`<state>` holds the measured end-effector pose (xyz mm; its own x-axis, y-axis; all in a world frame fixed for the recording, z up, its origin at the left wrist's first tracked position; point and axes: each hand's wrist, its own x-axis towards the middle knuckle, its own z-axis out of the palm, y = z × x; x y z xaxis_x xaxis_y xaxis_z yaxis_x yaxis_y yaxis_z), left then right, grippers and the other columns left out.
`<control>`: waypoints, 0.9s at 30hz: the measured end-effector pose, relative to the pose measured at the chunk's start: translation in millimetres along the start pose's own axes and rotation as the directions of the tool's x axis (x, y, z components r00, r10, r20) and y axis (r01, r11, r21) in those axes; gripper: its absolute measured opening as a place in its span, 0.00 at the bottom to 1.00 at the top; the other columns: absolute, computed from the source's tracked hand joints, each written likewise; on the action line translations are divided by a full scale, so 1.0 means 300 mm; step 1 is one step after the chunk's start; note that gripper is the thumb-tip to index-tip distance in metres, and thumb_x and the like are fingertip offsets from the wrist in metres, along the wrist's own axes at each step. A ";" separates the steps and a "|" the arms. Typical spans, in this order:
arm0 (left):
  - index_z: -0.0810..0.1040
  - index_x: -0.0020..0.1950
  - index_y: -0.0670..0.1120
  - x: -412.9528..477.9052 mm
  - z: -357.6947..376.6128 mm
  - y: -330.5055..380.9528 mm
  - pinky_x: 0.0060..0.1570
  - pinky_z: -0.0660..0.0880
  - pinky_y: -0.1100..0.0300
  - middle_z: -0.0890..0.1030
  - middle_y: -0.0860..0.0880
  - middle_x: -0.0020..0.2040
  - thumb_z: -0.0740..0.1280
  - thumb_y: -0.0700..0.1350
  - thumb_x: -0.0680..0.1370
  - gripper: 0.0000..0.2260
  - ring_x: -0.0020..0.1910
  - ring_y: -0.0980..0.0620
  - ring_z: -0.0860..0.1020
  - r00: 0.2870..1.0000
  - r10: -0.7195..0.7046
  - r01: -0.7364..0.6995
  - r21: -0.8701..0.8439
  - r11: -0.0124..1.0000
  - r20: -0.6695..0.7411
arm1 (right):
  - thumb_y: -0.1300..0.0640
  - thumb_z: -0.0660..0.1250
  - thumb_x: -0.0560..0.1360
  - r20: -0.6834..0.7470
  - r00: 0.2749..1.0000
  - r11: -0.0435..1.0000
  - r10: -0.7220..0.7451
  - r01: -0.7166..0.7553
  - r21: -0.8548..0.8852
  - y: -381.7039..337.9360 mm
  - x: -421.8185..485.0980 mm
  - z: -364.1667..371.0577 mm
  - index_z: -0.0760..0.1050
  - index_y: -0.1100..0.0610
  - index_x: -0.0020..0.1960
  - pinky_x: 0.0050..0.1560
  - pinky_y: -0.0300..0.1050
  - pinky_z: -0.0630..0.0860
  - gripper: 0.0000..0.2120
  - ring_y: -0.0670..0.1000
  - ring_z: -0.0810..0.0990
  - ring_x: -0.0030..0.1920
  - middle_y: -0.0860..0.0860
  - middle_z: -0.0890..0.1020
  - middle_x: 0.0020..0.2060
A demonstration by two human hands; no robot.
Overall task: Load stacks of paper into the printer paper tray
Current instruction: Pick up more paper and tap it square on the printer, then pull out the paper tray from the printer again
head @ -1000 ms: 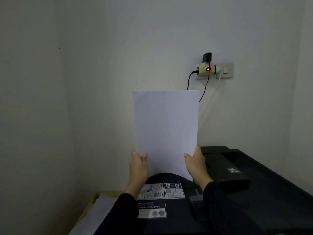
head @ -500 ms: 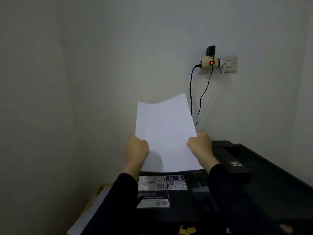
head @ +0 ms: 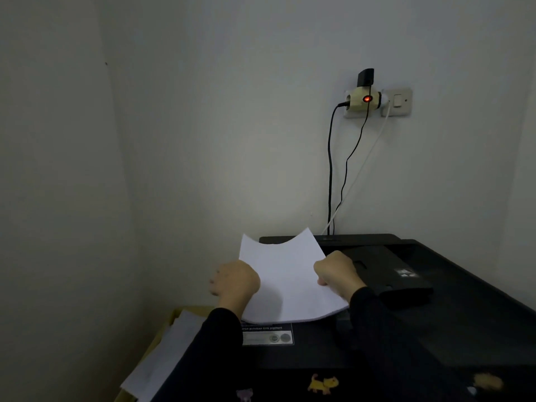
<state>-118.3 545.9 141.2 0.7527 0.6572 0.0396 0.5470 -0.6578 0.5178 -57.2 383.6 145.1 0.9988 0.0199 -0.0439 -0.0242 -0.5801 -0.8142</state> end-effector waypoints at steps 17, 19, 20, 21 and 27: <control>0.66 0.64 0.41 -0.094 0.006 0.026 0.61 0.67 0.49 0.67 0.41 0.66 0.64 0.41 0.74 0.20 0.65 0.42 0.65 0.956 0.198 -0.203 -0.001 0.979 -0.216 | 0.63 0.60 0.73 -0.203 0.947 0.956 -0.250 0.208 -0.208 -0.002 -0.101 -0.019 0.73 0.61 0.54 0.60 0.58 0.73 0.10 0.64 0.71 0.60 0.62 0.74 0.60; 0.64 0.67 0.40 -0.138 0.008 0.038 0.63 0.66 0.49 0.66 0.41 0.68 0.64 0.41 0.75 0.22 0.66 0.42 0.64 0.915 0.268 -0.301 -0.070 0.951 -0.303 | 0.64 0.59 0.74 -0.285 0.906 0.949 -0.313 0.287 -0.131 0.011 -0.136 -0.042 0.70 0.64 0.65 0.60 0.57 0.73 0.19 0.63 0.72 0.61 0.62 0.74 0.61; 0.63 0.69 0.40 -0.162 0.014 0.045 0.64 0.66 0.49 0.65 0.41 0.69 0.64 0.42 0.76 0.23 0.67 0.42 0.63 0.893 0.298 -0.348 -0.098 0.933 -0.337 | 0.64 0.59 0.74 -0.322 0.884 0.941 -0.339 0.322 -0.108 0.019 -0.159 -0.054 0.69 0.63 0.67 0.61 0.56 0.73 0.20 0.62 0.72 0.62 0.61 0.74 0.62; 0.62 0.71 0.40 -0.189 0.021 0.053 0.65 0.65 0.50 0.65 0.41 0.70 0.64 0.43 0.76 0.25 0.68 0.42 0.62 0.873 0.324 -0.390 -0.120 0.913 -0.365 | 0.65 0.59 0.75 -0.349 0.865 0.931 -0.362 0.353 -0.092 0.032 -0.180 -0.065 0.69 0.63 0.67 0.62 0.54 0.73 0.21 0.61 0.72 0.63 0.60 0.74 0.62; 0.63 0.71 0.41 -0.397 0.123 0.082 0.66 0.64 0.54 0.64 0.44 0.71 0.64 0.45 0.77 0.24 0.70 0.45 0.60 0.804 0.411 -0.528 -0.199 0.825 -0.429 | 0.69 0.59 0.75 -0.454 0.778 0.889 -0.435 0.451 -0.078 0.197 -0.290 -0.124 0.70 0.62 0.66 0.60 0.41 0.68 0.20 0.56 0.71 0.63 0.58 0.76 0.61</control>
<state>-181.1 438.0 117.8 0.6728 0.4160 0.6118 -0.0192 -0.8169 0.5765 -143.9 317.1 122.3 0.8061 -0.1023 0.5829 0.4326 -0.5702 -0.6984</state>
